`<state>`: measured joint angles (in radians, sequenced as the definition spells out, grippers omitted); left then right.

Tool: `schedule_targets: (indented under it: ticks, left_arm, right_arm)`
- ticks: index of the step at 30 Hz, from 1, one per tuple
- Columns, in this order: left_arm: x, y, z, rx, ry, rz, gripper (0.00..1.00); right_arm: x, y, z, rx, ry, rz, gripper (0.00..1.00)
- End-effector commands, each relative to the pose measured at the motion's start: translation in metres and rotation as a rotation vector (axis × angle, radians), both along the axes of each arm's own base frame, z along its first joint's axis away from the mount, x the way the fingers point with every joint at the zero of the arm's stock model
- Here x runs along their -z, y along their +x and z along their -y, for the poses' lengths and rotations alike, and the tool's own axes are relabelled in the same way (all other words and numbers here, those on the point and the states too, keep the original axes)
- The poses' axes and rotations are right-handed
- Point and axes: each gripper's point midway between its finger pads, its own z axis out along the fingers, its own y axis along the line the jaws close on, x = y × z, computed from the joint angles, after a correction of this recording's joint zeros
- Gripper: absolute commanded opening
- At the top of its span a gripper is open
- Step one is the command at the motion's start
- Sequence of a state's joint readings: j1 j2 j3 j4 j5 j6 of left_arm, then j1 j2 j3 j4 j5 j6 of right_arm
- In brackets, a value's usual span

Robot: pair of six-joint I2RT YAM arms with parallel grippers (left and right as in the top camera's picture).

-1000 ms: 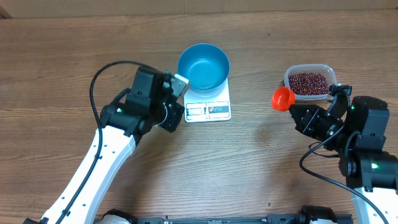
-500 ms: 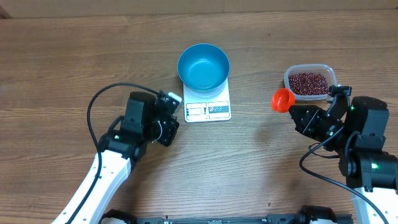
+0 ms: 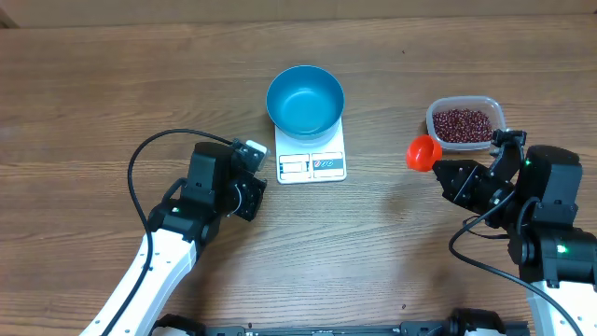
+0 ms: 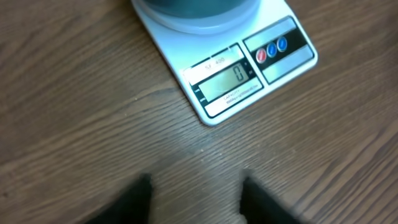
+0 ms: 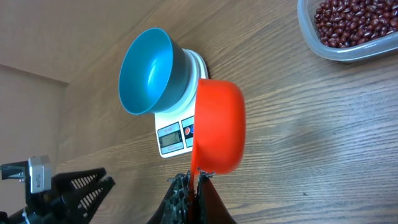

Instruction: Scoop item into bowl and weigh 150g on scale

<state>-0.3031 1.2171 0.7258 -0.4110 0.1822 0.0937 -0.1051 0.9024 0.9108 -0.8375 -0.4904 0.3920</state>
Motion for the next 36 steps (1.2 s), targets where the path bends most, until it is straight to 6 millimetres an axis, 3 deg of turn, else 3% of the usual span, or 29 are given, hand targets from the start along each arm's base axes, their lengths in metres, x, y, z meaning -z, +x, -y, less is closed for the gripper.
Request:
schedule_targets:
  ticks: [1, 14, 20, 27, 36]
  left_arm:
    - [-0.004, -0.001, -0.002, -0.029, -0.017, 0.005, 1.0]
    - [-0.004, -0.001, -0.001, -0.026, -0.019, 0.003, 1.0]
    - [-0.02, 0.016, 0.005, -0.018, -0.051, 0.097, 1.0]
    - [-0.026, 0.009, 0.014, 0.098, -0.041, 0.13, 1.0]
    - [-0.071, -0.01, 0.009, 0.178, -0.005, 0.29, 0.99]
  right_arm:
    - [-0.007, 0.001, 0.002, 0.009, -0.007, 0.016, 0.04]
    - [-0.008, 0.003, 0.003, 0.008, -0.017, 0.027, 0.04]
    - [-0.012, 0.007, 0.006, 0.019, -0.029, 0.051, 0.04]
    - [-0.011, 0.009, 0.01, 0.038, -0.046, 0.051, 0.04]
    - [-0.01, 0.008, 0.01, 0.038, -0.046, 0.049, 0.04]
